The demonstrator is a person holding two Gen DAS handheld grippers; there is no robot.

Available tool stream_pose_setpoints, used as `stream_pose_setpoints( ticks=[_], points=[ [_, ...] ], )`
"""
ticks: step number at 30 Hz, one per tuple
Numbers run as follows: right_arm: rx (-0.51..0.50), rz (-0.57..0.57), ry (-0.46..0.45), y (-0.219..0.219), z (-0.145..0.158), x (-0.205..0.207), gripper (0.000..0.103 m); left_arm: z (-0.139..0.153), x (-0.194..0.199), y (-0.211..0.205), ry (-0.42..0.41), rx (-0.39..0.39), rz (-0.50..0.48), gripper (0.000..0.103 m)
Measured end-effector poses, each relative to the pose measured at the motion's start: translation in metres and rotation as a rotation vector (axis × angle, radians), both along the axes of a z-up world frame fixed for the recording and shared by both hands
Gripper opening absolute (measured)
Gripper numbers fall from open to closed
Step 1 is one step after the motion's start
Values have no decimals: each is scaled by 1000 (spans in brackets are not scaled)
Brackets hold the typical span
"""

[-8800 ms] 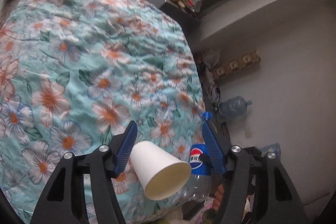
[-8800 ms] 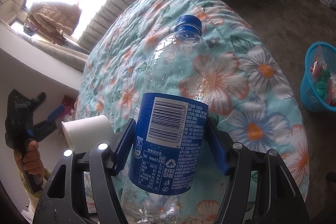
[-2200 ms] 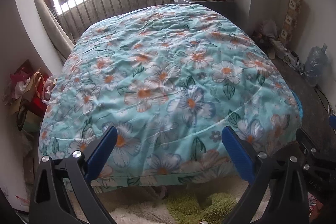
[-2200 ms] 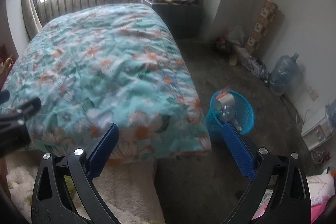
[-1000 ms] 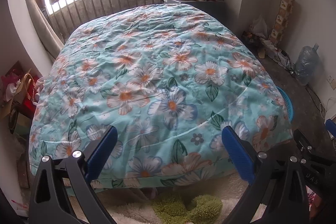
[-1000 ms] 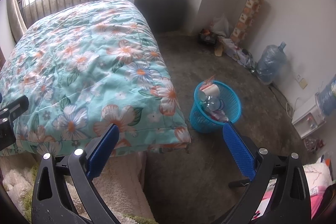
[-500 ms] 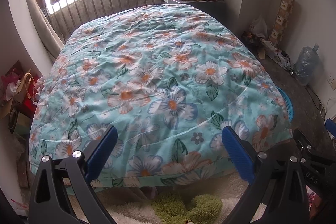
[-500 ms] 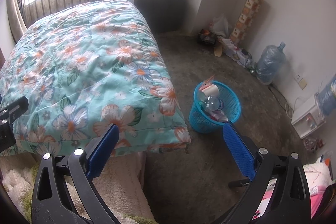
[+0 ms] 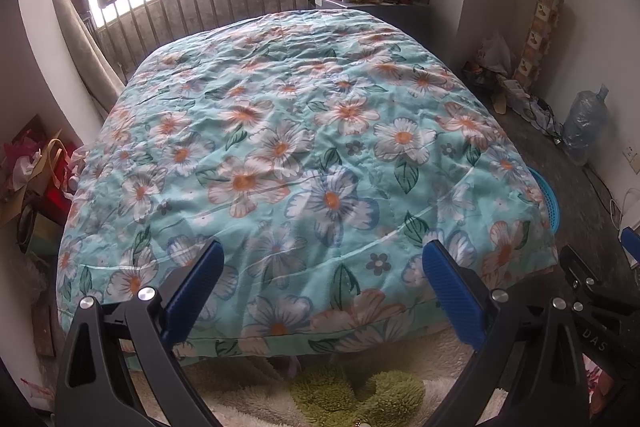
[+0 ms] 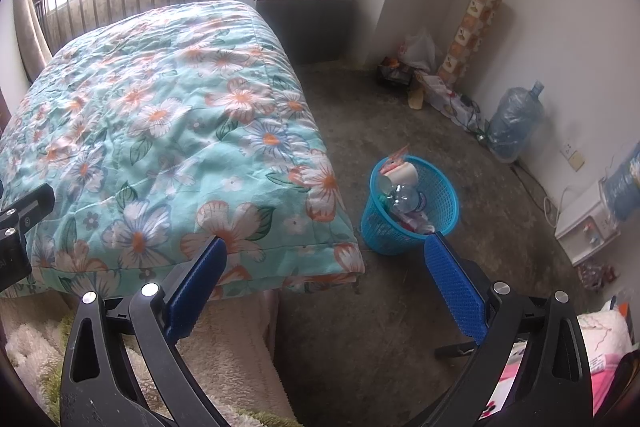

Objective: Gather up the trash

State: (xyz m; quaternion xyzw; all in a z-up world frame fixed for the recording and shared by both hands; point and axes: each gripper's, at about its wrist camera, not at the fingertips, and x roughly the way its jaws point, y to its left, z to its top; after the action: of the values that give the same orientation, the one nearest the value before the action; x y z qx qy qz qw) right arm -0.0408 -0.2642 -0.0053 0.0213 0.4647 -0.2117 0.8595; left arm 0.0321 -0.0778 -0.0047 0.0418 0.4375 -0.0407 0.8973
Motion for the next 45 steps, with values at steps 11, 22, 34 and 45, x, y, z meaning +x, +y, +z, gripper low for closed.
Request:
stream_pose_setpoints(
  ticks=[11, 22, 34, 45],
  points=[
    [-1, 1, -2, 0, 0, 0, 95, 0, -1, 1, -4, -1, 6, 97],
    [1, 0, -3, 1, 1, 0, 95, 0, 0, 0, -4, -1, 5, 97],
    [1, -1, -2, 2, 2, 1, 95, 1, 0, 0, -5, -1, 6, 97],
    [1, -2, -2, 3, 2, 1, 95, 1, 0, 1, -5, -1, 7, 97]
  ],
)
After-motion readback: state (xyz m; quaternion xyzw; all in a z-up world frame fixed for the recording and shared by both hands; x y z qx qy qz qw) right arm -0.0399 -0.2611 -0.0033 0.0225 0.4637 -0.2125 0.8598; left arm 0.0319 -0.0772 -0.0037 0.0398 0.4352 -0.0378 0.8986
